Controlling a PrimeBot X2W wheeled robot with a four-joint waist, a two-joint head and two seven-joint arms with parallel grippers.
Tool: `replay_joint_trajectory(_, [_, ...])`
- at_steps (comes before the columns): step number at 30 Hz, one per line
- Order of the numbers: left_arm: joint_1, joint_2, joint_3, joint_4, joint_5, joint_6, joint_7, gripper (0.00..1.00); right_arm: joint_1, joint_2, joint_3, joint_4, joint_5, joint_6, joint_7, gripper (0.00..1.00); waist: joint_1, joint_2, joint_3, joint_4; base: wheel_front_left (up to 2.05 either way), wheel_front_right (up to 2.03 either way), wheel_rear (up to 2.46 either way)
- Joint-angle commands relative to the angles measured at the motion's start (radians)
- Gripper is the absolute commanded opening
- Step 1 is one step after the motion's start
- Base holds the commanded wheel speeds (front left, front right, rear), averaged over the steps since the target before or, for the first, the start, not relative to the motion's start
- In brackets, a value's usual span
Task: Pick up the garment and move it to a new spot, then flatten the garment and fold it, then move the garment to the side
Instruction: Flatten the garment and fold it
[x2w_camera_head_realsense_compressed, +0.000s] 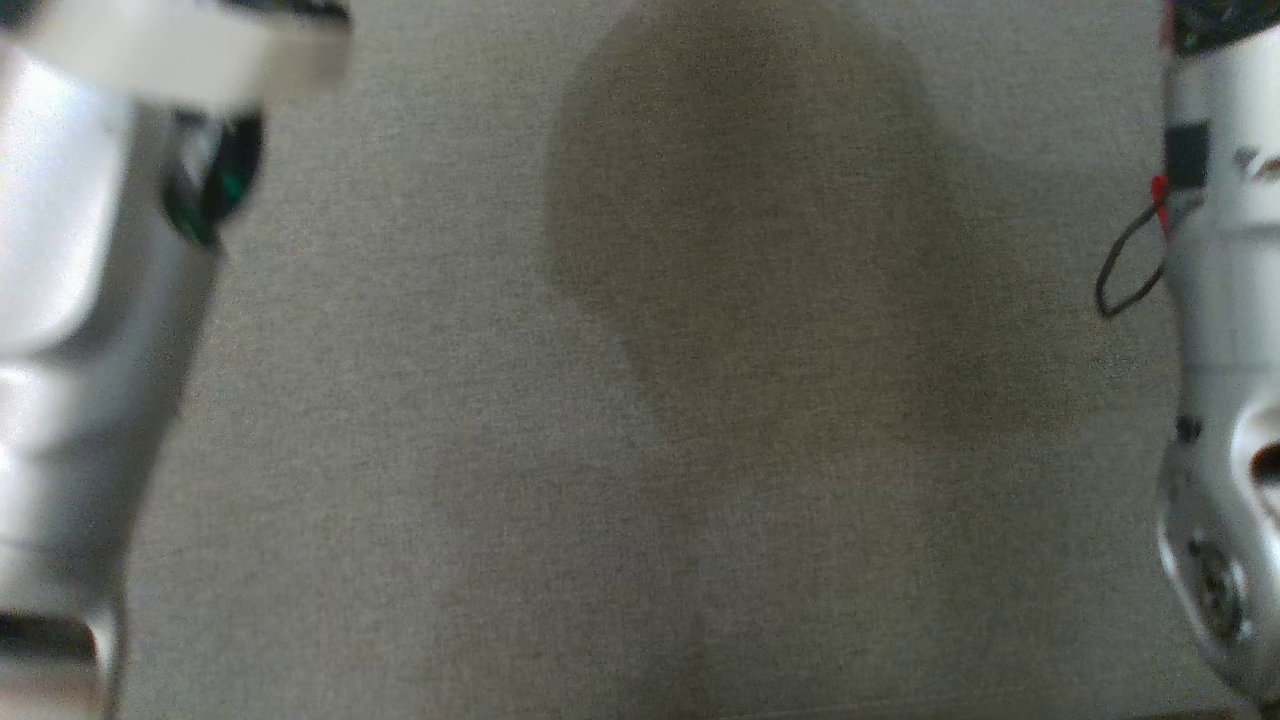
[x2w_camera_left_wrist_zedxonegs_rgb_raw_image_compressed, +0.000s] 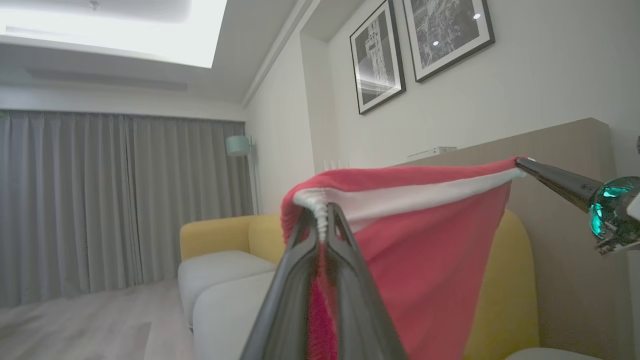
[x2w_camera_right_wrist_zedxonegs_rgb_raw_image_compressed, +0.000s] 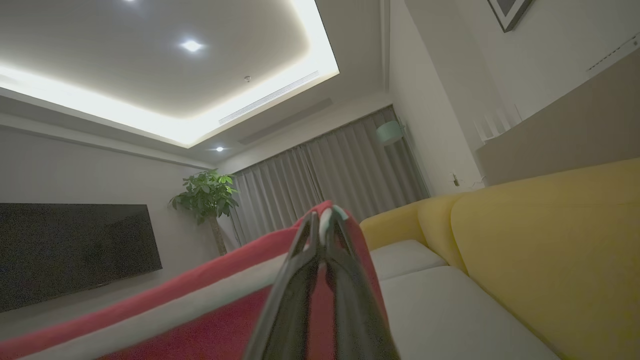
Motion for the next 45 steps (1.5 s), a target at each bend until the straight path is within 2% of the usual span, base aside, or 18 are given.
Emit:
replay_joint_trajectory(1, [0.018,0.022,0.043,-0.046,-0.004,0.002,-0.003,0.0,0.032,0.025,0.004,-0.053,0.019,-0.001,-0.007,0.0,-0.0003,0.0,0.01,-0.002,0.0,0.0,0.0])
replay_joint_trajectory(4, [0.143,-0.007,0.079,-0.071,-0.012,0.002,-0.003,0.0,0.166,0.021,0.021,-0.098,0.053,-0.001,-0.007,0.0,-0.0003,0.0,0.017,-0.005,0.0,0.0,0.0])
replay_joint_trajectory(12, [0.513,-0.086,0.085,-0.096,-0.004,0.002,-0.003,0.0,0.589,0.016,0.055,-0.175,0.135,-0.001,-0.007,0.0,-0.0003,0.0,-0.02,-0.025,0.0,0.0,0.0])
replay_joint_trajectory(18, [0.705,-0.129,0.093,-0.117,0.009,0.002,-0.004,0.0,0.783,-0.01,0.102,-0.231,0.175,-0.001,-0.007,0.0,-0.0003,0.0,-0.089,-0.031,0.0,0.0,0.0])
replay_joint_trajectory(26, [0.881,-0.201,0.154,-0.139,0.013,0.002,-0.004,0.0,0.924,-0.023,0.103,-0.264,0.214,-0.001,-0.002,0.0,-0.0003,0.0,-0.19,-0.022,0.0,0.0,0.0])
replay_joint_trajectory(36, [1.041,-0.238,0.166,-0.167,0.01,0.002,-0.004,0.0,1.078,-0.031,0.038,-0.344,0.252,-0.001,0.023,0.0,-0.0003,0.0,-0.265,-0.013,0.0,0.0,0.0])
replay_joint_trajectory(40, [1.047,-0.248,0.154,-0.175,0.003,0.002,-0.004,0.0,1.076,-0.03,0.012,-0.384,0.243,-0.001,0.035,0.0,-0.0003,0.0,-0.255,0.002,0.0,0.0,0.0])
replay_joint_trajectory(45, [0.963,-0.259,0.114,-0.155,-0.007,0.002,-0.004,0.0,0.977,-0.03,0.013,-0.363,0.188,-0.001,0.085,0.0,-0.0003,0.0,-0.197,0.042,0.0,0.0,0.0])
